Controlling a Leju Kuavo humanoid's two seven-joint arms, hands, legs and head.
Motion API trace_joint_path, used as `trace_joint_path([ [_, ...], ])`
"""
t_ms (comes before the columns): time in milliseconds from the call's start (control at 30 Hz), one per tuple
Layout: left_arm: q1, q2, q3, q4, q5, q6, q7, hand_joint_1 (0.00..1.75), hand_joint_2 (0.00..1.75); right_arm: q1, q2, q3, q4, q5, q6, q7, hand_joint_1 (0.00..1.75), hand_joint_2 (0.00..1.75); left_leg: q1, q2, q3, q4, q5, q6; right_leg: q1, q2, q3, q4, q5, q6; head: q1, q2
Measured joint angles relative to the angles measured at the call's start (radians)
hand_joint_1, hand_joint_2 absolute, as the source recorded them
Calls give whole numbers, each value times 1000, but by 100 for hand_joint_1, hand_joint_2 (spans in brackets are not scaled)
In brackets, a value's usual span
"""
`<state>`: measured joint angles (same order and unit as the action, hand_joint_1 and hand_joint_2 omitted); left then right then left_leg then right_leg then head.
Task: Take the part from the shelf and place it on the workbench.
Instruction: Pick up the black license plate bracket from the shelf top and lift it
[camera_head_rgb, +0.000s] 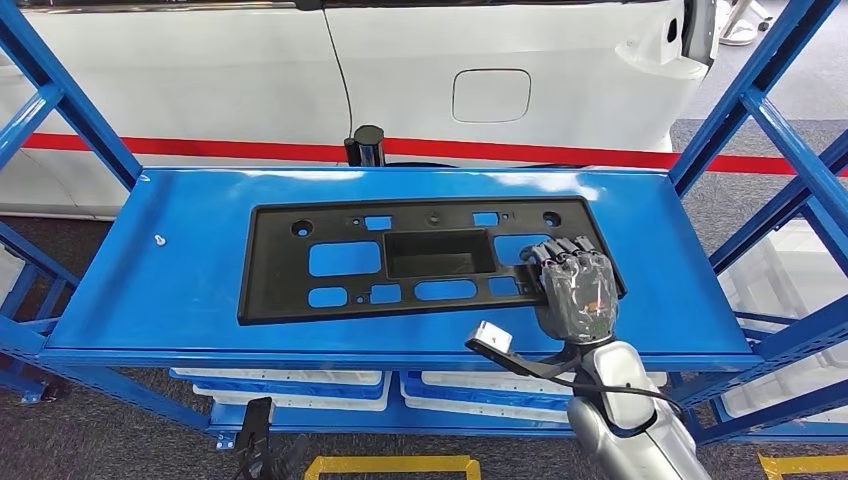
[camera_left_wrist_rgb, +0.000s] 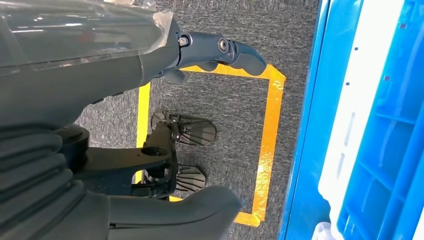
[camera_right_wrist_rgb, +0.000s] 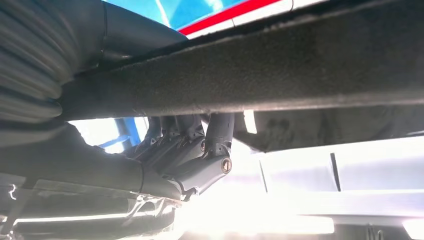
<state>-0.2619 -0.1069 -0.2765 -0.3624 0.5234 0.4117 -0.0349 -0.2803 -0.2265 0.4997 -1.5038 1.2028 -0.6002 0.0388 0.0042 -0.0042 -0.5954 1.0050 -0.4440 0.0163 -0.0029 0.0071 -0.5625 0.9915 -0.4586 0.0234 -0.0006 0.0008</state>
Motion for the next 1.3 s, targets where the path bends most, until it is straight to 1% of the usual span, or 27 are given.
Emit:
trace_joint_path([
  [133, 0, 0, 0, 0, 2, 0, 0, 0, 175, 12, -1, -21, -22, -14, -14, -6, 175, 175, 0, 0, 0, 0, 0, 0, 0, 0, 0, 0, 0, 0, 0, 0],
  [233, 0, 0, 0, 0, 13, -1, 0, 0, 175, 21, 0, -40, -43, -116, -51, -57, 175, 175, 0, 0, -1, 0, 0, 0, 0, 0, 0, 0, 0, 0, 0, 0],
  [300, 0, 1, 0, 1, 22, -2, -2, 0, 175, 30, 8, -59, -70, -225, -74, -130, 175, 175, 0, 0, -1, 0, 0, 0, 0, 0, 0, 0, 0, 0, 0, 0],
  [400, 1, 2, 0, 3, 34, -5, -5, 0, 175, 47, 37, -104, -120, -394, -87, -259, 175, 175, 0, 0, -1, 0, 0, 0, 0, 0, -1, 0, 0, 0, 0, 0],
  [467, 2, 2, 0, 3, 40, -5, -10, 0, 175, 60, 55, -130, -158, -512, -90, -319, 175, 175, 0, 0, -1, 0, 0, 0, 0, 0, -1, 0, 0, 0, 0, 0],
  [633, 8, 4, 0, 3, 60, -2, -41, 0, 175, 91, 77, -161, -269, -835, -93, -400, 175, 175, 0, 0, -2, 0, 0, 0, 0, 0, -1, 0, 0, 0, 0, 0],
  [700, 13, 5, 0, 3, 69, -2, -53, 0, 175, 104, 77, -162, -313, -928, -93, -425, 175, 175, 0, 0, -2, 0, 0, 0, 0, 0, -1, 0, 0, 0, 0, 0],
  [767, 17, 7, 0, 3, 75, -2, -58, 0, 175, 116, 78, -165, -352, -953, -94, -452, 175, 175, 0, 0, -2, 0, 0, 0, 0, 0, -1, 0, 0, 0, 0, 0],
  [867, 20, 8, 0, 3, 79, 0, -60, 0, 175, 131, 84, -175, -392, -954, -95, -477, 175, 175, 0, 0, -2, 0, 0, 0, 0, 0, -1, 0, 0, 0, 0, 0],
  [1100, 20, 8, 0, 3, 89, 2, -53, 0, 175, 149, 98, -188, -432, -965, -95, -493, 175, 175, -2, -1, -2, 1, -2, 2, -4, 0, -1, -1, 0, 1, 0, 0],
  [1200, 20, 8, 0, 3, 92, 3, -52, 0, 175, 154, 103, -188, -439, -966, -95, -497, 175, 175, -6, -1, -2, 2, -5, 7, -8, 0, -1, -1, -1, 6, 0, 0],
  [1300, 19, 9, 0, 3, 93, 4, -52, 0, 175, 155, 106, -188, -442, -966, -95, -497, 175, 175, -10, -1, -1, 3, -2, 15, -12, 0, 1, -2, 2, 16, 0, 0],
])
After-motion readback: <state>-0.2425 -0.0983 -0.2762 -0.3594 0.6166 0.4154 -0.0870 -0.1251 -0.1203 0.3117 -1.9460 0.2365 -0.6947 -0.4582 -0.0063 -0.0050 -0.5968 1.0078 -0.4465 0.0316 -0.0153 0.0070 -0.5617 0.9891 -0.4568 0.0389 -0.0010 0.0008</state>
